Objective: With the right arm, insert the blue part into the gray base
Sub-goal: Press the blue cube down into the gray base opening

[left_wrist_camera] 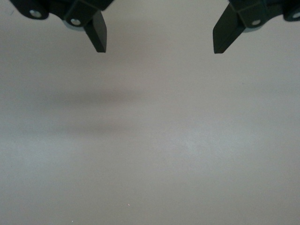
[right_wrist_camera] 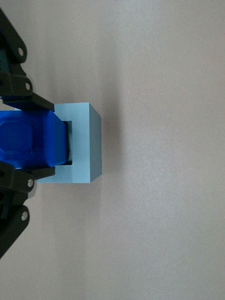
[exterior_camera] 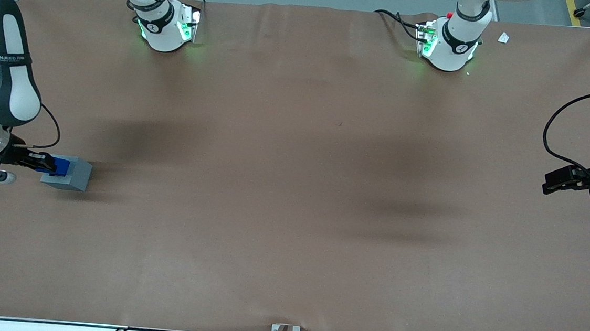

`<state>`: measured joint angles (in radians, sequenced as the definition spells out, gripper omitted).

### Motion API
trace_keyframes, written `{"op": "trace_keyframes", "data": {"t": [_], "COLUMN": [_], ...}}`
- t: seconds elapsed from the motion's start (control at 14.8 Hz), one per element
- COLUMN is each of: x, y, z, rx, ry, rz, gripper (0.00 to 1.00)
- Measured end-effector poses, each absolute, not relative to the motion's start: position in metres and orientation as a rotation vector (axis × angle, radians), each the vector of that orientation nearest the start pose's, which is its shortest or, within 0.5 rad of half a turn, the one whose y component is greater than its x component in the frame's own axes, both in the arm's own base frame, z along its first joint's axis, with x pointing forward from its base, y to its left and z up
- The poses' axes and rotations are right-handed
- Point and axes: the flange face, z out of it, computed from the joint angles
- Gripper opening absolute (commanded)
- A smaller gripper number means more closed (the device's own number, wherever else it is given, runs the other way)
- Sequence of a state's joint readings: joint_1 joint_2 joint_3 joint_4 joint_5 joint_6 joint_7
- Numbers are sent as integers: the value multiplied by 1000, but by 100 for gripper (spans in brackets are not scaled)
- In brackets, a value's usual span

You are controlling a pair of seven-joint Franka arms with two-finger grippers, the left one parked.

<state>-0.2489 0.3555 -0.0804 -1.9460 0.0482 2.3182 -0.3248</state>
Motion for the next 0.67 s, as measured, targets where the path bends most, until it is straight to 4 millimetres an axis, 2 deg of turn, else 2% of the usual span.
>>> {"op": "trace_keyframes", "data": {"t": [0.4, 0.67], "x": [587, 589], "y": [-197, -197], "z": [299, 297], "rx": [-3143, -3145], "ry": [47, 47], "rz": [-46, -57], "gripper": [11, 8]}}
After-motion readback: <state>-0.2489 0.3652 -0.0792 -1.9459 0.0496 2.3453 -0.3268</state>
